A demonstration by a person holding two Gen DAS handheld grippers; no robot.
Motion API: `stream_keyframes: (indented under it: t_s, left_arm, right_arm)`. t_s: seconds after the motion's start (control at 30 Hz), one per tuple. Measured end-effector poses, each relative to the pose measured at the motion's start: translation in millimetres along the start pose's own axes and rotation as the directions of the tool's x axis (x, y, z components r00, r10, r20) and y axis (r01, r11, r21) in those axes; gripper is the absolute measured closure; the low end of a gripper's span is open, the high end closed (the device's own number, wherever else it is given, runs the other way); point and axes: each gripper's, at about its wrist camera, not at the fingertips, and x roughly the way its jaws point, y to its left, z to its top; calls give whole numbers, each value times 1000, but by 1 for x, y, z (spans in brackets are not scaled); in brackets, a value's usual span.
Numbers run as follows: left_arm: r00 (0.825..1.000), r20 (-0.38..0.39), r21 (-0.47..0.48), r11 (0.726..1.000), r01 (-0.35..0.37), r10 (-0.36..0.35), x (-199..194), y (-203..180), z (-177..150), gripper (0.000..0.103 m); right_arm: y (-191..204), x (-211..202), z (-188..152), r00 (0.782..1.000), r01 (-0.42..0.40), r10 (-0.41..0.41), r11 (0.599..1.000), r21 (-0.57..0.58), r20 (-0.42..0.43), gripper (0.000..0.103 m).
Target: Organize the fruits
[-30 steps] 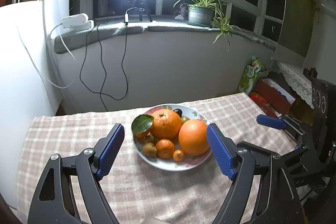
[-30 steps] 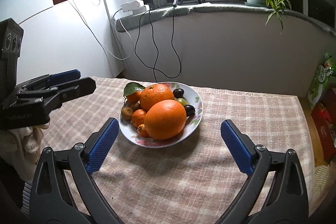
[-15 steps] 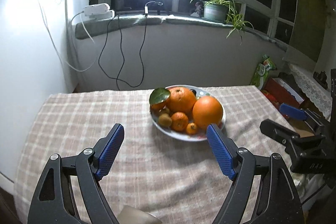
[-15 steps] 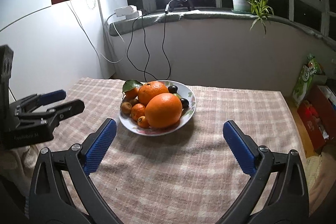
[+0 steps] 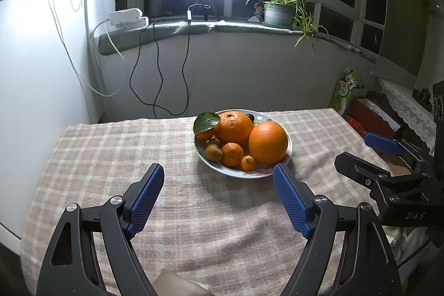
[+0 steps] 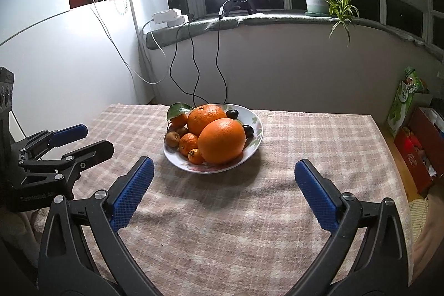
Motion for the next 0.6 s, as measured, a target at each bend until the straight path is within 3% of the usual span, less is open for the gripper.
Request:
stream_keyframes:
  t_s: [0.6]
  left_arm:
    - [1000, 12, -5, 1000, -4, 4, -7, 1, -1, 22]
  right_arm:
    - [8, -3, -1, 1000, -7, 7, 1000, -4, 1, 0]
